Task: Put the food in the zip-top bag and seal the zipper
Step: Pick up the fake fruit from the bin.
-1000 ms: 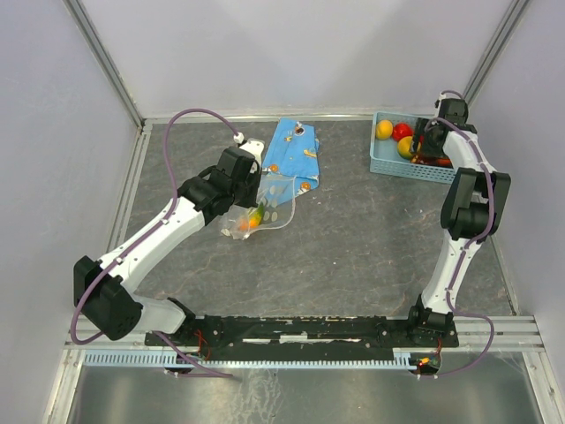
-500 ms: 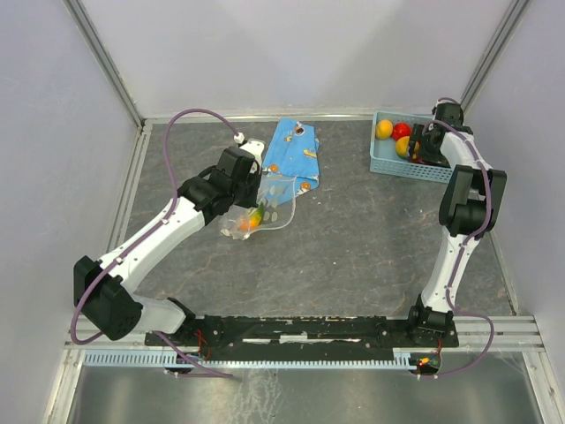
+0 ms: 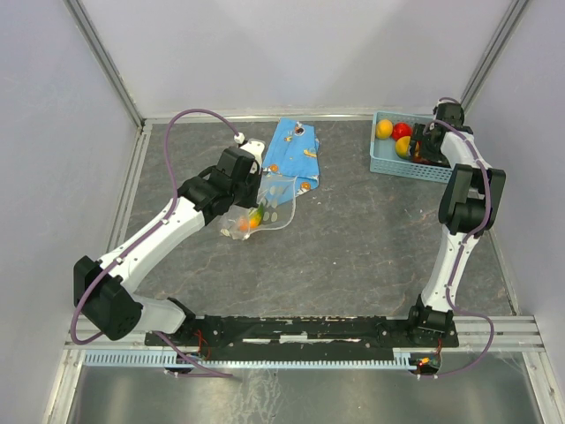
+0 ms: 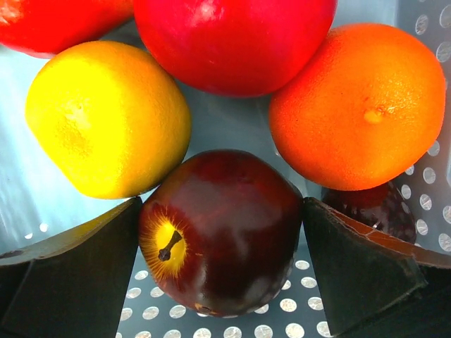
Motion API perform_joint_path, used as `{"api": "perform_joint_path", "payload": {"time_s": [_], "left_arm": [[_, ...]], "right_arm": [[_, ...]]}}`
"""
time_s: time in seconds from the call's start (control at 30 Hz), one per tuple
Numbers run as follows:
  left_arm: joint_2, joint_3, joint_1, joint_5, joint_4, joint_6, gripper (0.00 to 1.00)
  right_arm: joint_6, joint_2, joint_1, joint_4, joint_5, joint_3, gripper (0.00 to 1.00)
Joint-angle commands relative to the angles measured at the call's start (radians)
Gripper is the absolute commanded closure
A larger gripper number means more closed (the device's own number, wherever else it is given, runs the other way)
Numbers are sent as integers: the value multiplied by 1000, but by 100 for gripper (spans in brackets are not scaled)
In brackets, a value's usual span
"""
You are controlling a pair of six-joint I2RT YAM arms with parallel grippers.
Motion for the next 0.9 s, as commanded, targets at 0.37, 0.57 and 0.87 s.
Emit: {"api": "perform_joint_path", "payload": {"time_s": [0.37, 0.57, 0.87], "left_arm": [[-17, 7, 5, -2, 34, 42, 97], [-19, 9, 5, -2, 34, 41, 97], [-25, 9, 4, 1, 34, 40, 97]], "right_arm": [[2, 35, 2, -3, -16, 30, 11], [15, -45, 2, 20, -47, -4, 24], [31, -157, 2, 37, -62, -27, 29]]}}
